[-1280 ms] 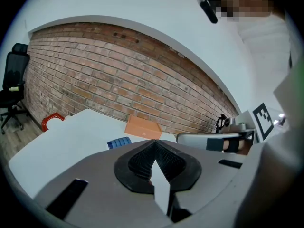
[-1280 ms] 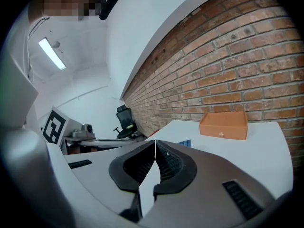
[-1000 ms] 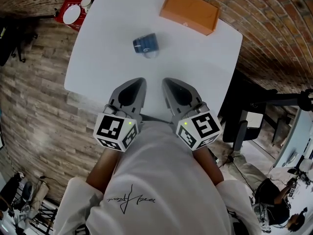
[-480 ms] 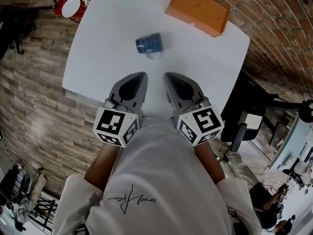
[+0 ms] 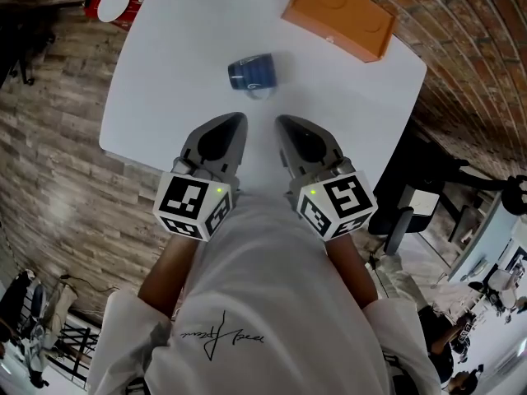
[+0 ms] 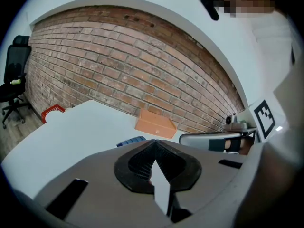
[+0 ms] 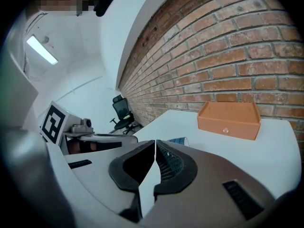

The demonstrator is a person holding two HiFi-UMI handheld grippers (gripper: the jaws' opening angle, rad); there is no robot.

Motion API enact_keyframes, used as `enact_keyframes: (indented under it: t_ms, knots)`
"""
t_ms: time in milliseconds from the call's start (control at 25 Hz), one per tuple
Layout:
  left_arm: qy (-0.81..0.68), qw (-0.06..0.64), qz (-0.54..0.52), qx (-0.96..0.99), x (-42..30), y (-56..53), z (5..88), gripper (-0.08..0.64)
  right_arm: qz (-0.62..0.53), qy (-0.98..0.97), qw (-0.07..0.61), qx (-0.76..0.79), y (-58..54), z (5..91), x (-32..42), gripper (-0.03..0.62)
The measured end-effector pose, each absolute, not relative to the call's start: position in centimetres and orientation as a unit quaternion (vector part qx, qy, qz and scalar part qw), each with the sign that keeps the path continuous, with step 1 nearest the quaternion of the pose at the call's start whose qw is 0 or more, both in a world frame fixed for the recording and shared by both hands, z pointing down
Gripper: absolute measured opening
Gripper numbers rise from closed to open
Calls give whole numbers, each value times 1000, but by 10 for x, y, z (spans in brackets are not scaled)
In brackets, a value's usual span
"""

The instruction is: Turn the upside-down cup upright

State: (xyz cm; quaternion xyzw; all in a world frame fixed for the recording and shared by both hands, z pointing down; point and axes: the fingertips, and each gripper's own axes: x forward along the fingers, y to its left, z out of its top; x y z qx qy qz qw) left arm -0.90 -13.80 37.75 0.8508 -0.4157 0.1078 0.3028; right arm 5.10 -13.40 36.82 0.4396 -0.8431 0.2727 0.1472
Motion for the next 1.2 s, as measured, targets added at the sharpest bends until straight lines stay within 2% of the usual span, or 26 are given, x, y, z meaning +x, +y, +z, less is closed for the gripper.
enact_keyframes:
  t_ms: [1200]
  knots:
    - [-424, 333, 150, 829, -21, -175, 437, 9, 279, -834, 215, 424, -195, 432, 54, 23]
